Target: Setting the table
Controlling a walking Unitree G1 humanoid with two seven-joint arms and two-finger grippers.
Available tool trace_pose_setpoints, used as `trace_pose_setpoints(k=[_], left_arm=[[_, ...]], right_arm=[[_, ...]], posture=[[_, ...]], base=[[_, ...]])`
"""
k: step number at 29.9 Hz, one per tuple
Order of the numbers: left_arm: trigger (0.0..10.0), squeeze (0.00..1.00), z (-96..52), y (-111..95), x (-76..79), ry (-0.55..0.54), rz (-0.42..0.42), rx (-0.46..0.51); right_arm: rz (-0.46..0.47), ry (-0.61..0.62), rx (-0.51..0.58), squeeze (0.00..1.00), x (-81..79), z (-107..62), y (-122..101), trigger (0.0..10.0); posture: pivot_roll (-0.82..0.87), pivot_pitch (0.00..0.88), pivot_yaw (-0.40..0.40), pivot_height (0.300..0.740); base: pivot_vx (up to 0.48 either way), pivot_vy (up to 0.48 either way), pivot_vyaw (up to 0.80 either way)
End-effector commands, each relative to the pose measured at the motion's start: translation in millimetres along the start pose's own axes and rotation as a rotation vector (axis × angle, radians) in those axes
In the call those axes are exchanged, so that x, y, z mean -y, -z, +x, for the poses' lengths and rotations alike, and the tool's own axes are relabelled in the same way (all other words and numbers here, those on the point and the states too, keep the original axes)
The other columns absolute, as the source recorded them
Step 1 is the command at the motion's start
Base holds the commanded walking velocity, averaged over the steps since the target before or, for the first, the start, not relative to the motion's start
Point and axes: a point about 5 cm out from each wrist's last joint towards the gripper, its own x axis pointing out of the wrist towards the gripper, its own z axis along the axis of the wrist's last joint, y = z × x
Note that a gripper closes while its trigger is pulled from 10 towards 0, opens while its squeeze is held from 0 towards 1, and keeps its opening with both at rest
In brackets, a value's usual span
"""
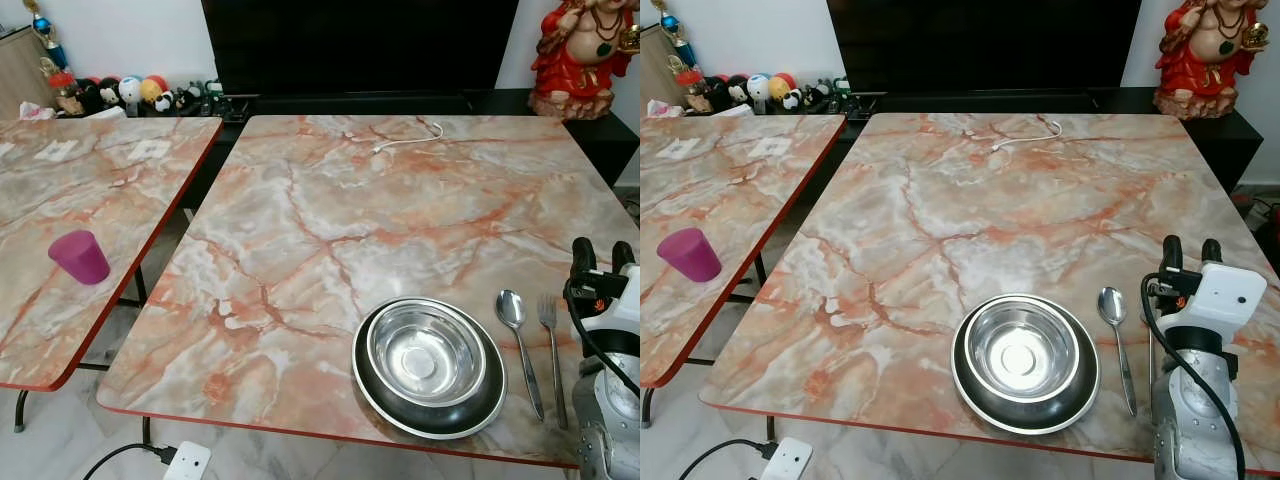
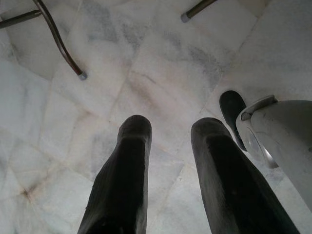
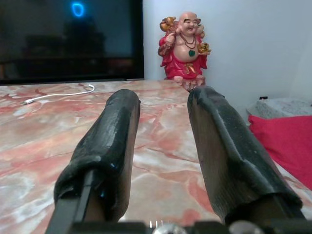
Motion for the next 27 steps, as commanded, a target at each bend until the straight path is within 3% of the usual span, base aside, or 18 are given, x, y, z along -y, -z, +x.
trace_pose_setpoints(k=[1, 11, 27], left_arm=[[10.0, 0.00, -3.0, 10.9, -6.3, -0.006, -0.015, -0.037], [10.0, 0.00, -5.8, 14.9, -22.3, -0.033, -0.024, -0.053], [10.0, 0.00, -7.1, 18.3, -24.6, -0.035, -0.033, -0.065]], right_arm=[[0.015, -0.014, 0.007, 0.00, -4.1, 1.3, 0.4, 10.0], [0.008, -0.021, 0.011, 0.00, -6.3, 2.7, -0.3, 10.0], [0.001, -0.034, 0.040, 0.00, -10.1, 4.1, -6.3, 10.0]], posture=[[-0.06, 0.000, 0.045, 0.740], [-0.05, 0.000, 0.043, 0.740], [-0.05, 0.000, 0.044, 0.740]], base=[[0.000, 0.360, 0.00], [0.000, 0.420, 0.00], [0.000, 0.480, 0.00]])
